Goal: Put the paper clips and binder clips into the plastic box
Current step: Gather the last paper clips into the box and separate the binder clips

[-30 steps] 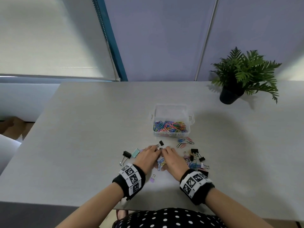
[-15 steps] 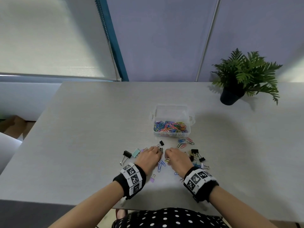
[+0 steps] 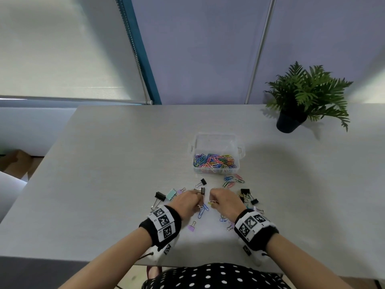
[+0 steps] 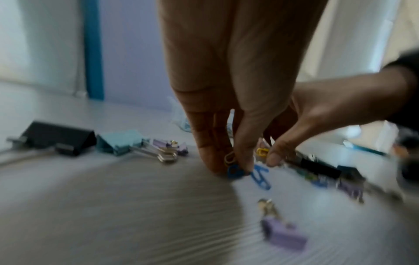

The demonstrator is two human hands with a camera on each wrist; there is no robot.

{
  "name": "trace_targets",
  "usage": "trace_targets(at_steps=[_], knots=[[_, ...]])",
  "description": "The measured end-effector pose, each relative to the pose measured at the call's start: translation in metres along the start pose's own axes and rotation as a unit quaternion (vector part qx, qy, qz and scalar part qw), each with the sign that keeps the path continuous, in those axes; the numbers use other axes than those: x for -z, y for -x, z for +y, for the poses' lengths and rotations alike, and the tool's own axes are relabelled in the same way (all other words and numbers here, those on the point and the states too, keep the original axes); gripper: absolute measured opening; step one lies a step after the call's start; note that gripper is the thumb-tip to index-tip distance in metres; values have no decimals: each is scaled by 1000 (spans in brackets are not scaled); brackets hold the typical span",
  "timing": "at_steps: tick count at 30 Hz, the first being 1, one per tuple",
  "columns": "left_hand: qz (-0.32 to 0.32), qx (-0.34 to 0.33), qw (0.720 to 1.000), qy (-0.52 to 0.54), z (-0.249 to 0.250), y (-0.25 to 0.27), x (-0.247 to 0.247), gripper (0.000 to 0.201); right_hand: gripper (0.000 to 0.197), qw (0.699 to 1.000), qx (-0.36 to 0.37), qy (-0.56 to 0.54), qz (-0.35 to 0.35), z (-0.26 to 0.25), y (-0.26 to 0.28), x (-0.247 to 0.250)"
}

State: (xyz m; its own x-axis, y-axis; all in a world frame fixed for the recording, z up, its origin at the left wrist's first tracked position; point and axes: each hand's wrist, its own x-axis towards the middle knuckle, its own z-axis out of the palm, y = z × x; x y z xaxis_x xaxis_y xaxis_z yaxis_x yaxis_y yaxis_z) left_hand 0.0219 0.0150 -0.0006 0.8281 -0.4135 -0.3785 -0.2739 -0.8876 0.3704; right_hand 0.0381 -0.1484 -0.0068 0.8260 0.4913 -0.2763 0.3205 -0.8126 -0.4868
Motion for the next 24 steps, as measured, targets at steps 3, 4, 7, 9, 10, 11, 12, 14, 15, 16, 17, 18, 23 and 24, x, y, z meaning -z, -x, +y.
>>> trace_targets(at_steps=[3,4,7,9,10,11,12,14,15,16,17,18,23,24], knots=[[-1,35,994,103,-4,-3,15,17,14,971,-66,-228,1,13,-1,16],[9,44,989,139,-4,-4,23,17,16,955,-77,-286,12,16,-1,25],[59,57,973,216,-3,-15,53,19,17,924,-85,-366,68,30,-10,56],[97,71,961,248,-5,-31,73,19,18,920,-82,-366,113,38,-22,77],[114,80,957,255,-7,-41,82,19,19,919,-84,-359,136,42,-30,86],[129,89,954,255,-9,-51,89,19,18,920,-86,-349,158,46,-38,93],[136,100,954,247,-10,-61,94,19,15,924,-92,-326,176,48,-45,99],[129,115,962,211,-14,-78,99,19,9,936,-101,-277,194,50,-56,104],[117,120,967,191,-15,-83,98,20,11,941,-102,-255,195,51,-61,103],[103,124,971,175,-16,-86,97,22,14,950,-105,-227,187,50,-62,103],[91,125,974,165,-16,-87,94,26,17,959,-104,-198,176,49,-62,100],[85,121,976,160,-17,-87,92,30,19,965,-104,-175,165,47,-59,99],[147,31,978,142,-18,-61,81,35,18,974,-17,-139,179,43,-31,86],[158,9,978,136,-18,-52,77,35,17,977,2,-125,170,41,-21,84]])
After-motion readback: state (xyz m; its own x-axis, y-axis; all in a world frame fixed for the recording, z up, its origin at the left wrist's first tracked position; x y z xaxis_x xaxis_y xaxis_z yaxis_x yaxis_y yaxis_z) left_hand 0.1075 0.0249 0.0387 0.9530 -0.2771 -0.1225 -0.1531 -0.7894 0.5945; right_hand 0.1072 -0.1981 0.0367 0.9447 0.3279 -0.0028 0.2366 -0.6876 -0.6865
